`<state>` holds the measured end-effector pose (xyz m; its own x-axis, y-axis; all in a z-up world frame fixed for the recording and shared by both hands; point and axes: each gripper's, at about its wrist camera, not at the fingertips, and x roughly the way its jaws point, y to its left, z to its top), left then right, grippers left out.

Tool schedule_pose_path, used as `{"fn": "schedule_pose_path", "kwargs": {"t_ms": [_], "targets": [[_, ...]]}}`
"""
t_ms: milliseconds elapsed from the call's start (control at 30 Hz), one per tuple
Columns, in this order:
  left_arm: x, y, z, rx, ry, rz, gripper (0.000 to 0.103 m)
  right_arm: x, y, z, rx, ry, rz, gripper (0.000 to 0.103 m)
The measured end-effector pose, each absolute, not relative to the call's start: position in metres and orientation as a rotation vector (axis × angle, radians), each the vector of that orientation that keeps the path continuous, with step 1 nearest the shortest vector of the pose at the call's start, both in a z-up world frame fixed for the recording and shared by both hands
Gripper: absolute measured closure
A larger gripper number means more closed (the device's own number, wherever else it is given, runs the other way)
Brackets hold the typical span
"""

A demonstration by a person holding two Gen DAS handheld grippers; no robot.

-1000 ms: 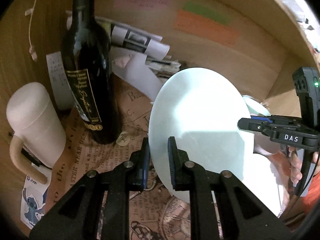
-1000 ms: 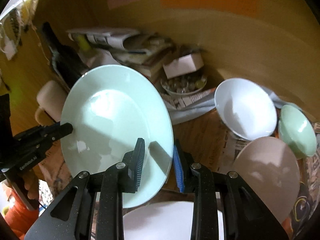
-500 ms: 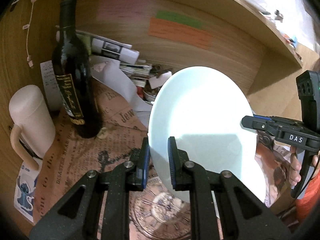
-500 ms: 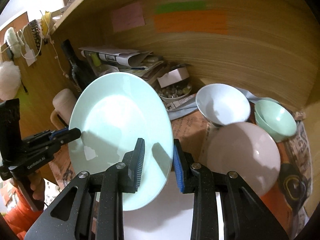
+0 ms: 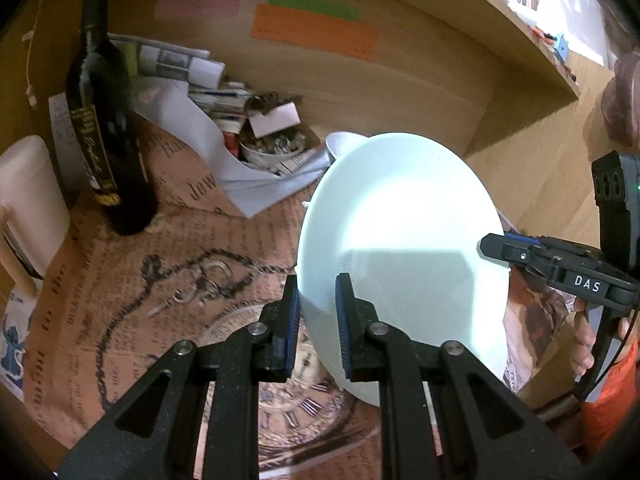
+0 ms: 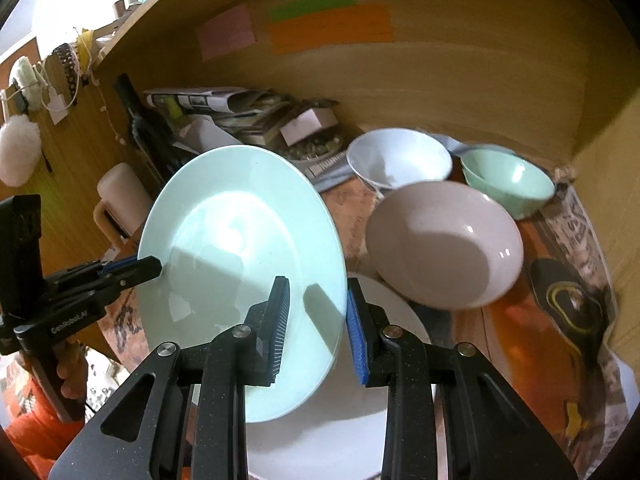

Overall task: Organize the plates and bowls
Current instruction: 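Lower the mint green plate onto the white plate and open both grippers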

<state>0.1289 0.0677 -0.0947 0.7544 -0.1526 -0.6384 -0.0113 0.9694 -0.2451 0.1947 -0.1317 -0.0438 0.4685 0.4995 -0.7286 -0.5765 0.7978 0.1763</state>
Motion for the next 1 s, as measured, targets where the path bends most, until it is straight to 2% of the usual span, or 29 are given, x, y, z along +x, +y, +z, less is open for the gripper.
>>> {"fn": "schedule_pose_path", "kwargs": {"t_ms": [1000], "targets": [[0.143, 0.023, -0.137, -0.189, 0.851, -0.143, 0.087, 0.186, -0.181, -0.085, -0.058, 0.913, 0.558, 0.077]]}}
